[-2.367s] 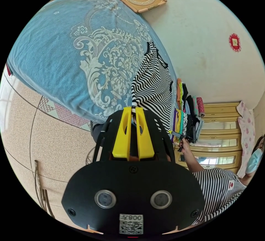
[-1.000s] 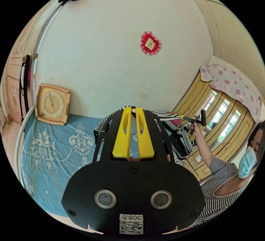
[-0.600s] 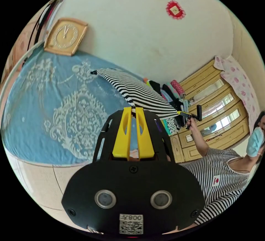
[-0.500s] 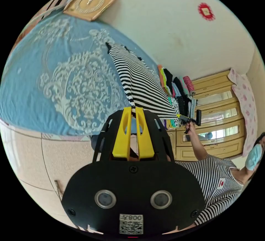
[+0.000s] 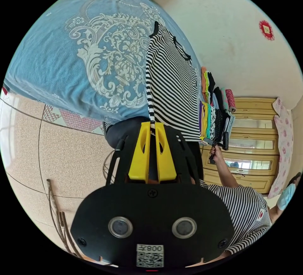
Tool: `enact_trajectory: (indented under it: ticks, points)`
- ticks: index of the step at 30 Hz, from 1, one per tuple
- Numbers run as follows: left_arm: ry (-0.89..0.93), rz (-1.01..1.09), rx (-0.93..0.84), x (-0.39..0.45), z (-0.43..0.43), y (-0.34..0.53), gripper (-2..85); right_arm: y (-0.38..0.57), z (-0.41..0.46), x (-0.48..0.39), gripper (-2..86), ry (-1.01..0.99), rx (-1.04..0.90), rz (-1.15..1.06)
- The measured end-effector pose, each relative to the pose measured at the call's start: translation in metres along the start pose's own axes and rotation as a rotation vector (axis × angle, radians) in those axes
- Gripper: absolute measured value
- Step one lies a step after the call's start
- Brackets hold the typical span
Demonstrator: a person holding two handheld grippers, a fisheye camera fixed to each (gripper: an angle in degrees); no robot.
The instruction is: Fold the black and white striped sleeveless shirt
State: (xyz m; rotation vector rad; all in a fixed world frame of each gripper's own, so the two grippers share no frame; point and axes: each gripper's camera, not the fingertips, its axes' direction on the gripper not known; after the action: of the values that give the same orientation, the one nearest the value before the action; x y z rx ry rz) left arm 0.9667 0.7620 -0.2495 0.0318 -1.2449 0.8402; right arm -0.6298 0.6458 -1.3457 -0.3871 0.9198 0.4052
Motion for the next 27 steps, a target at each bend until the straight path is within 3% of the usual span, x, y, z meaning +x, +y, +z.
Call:
enact_trajectory:
  ticks: [17,27]
  points:
    - [-0.038,-0.075,0.025,-0.032,0.056,0.019,2.9,-0.018,0.053,0.014,0.5,-0.014,-0.007,0.068]
    - [0.037,-0.132,0.085,-0.060,0.080,0.023,2.7,-0.019,0.068,0.031,0.6,-0.083,-0.001,0.129]
